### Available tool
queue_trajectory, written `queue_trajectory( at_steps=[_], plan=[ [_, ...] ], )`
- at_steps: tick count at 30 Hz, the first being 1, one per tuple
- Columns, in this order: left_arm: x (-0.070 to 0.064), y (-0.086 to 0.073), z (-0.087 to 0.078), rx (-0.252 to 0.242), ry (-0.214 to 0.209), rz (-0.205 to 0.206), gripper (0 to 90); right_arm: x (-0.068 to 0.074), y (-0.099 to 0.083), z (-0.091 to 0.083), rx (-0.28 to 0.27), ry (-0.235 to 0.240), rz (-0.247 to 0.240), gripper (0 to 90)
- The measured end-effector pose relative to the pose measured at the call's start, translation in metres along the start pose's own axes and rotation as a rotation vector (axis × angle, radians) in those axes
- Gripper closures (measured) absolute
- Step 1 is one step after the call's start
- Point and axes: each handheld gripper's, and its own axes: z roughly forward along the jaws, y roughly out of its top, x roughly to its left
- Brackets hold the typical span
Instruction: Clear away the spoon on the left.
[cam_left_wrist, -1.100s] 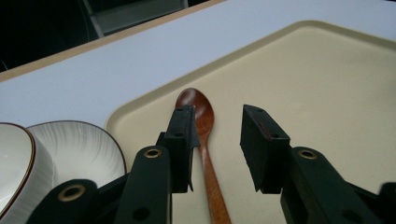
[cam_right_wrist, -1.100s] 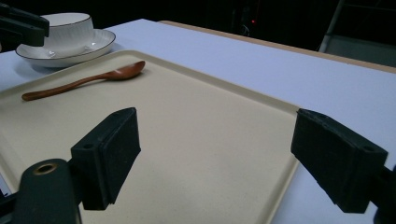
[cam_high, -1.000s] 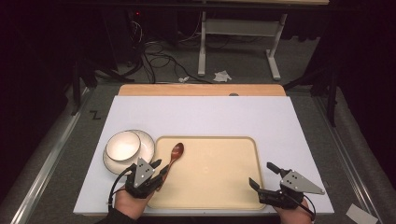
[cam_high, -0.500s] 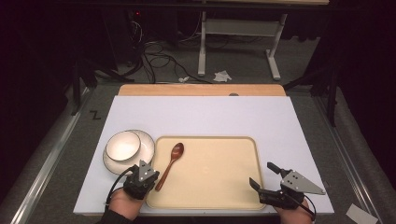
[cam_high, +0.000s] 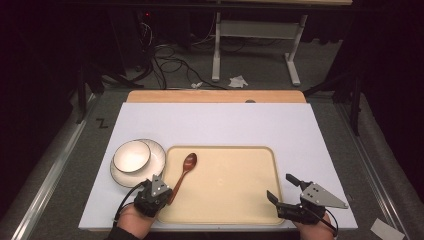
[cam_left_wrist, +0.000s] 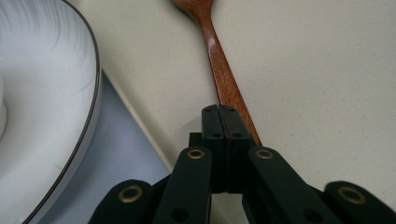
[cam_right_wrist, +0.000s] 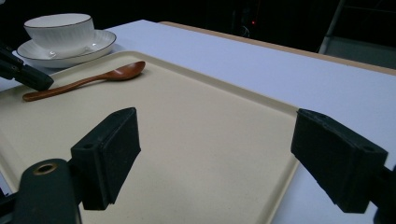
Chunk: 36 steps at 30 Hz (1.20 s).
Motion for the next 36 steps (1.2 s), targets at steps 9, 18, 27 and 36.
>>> queue_trajectory(
  at_steps=[9,18,27,36],
  plan=[
    [-0.003,-0.004,0.002,0.034,-0.027,0.012,90.0,0.001,0.000,0.000,0.002,0.001,-0.003,16.8],
    [-0.007,-0.003,0.003,0.039,-0.060,0.020,90.0,0.001,0.000,0.000,0.002,0.001,-0.001,16.8],
    [-0.015,-0.001,0.003,0.035,-0.083,0.045,90.0,0.001,0.000,0.001,0.002,0.002,-0.004,16.8],
    [-0.027,0.002,0.004,0.022,-0.110,0.074,90.0,0.001,0.000,0.001,0.003,0.002,-0.006,16.8]
  ],
)
